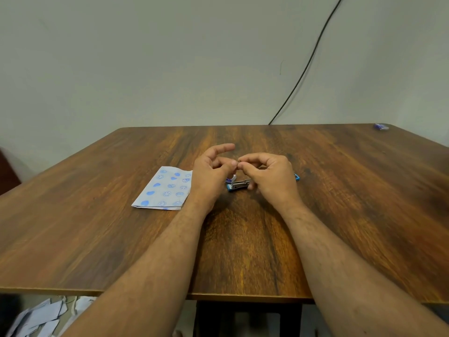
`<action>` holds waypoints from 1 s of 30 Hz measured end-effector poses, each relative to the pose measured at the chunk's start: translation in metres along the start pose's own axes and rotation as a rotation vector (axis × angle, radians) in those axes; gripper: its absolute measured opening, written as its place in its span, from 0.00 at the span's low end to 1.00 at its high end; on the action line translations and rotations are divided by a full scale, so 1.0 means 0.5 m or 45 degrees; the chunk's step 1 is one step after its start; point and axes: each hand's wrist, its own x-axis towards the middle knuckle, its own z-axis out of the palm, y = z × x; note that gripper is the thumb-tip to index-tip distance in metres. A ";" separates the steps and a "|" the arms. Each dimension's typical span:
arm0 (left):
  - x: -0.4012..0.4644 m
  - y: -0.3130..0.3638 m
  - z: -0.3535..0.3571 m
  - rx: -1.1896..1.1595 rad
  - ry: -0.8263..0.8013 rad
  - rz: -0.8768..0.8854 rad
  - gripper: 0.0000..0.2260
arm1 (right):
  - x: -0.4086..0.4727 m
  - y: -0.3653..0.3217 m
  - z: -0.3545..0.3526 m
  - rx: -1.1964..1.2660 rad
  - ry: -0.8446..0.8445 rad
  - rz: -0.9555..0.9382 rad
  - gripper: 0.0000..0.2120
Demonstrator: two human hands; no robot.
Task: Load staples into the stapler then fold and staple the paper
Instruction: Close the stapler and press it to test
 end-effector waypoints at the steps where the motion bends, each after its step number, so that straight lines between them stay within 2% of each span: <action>1: 0.000 -0.001 0.001 0.055 0.023 0.000 0.15 | 0.001 0.002 -0.001 -0.030 0.008 -0.006 0.04; 5: -0.001 -0.010 0.005 0.373 0.106 0.066 0.11 | 0.002 0.013 -0.011 -0.396 -0.026 -0.062 0.05; 8: -0.007 -0.009 0.009 0.594 0.036 0.095 0.10 | -0.002 0.012 -0.017 -0.638 -0.077 -0.089 0.07; 14: -0.011 -0.011 0.012 0.771 -0.046 0.124 0.09 | 0.000 0.000 -0.021 -1.020 -0.173 -0.027 0.10; 18: -0.012 -0.010 0.008 0.988 -0.093 0.039 0.12 | -0.001 -0.004 -0.019 -1.090 -0.197 0.000 0.10; 25: -0.009 -0.013 0.005 1.005 -0.152 -0.124 0.12 | -0.001 -0.004 -0.020 -1.073 -0.162 0.020 0.10; 30: -0.009 -0.018 0.006 0.979 -0.090 -0.129 0.06 | -0.003 -0.006 -0.017 -1.076 -0.185 0.024 0.10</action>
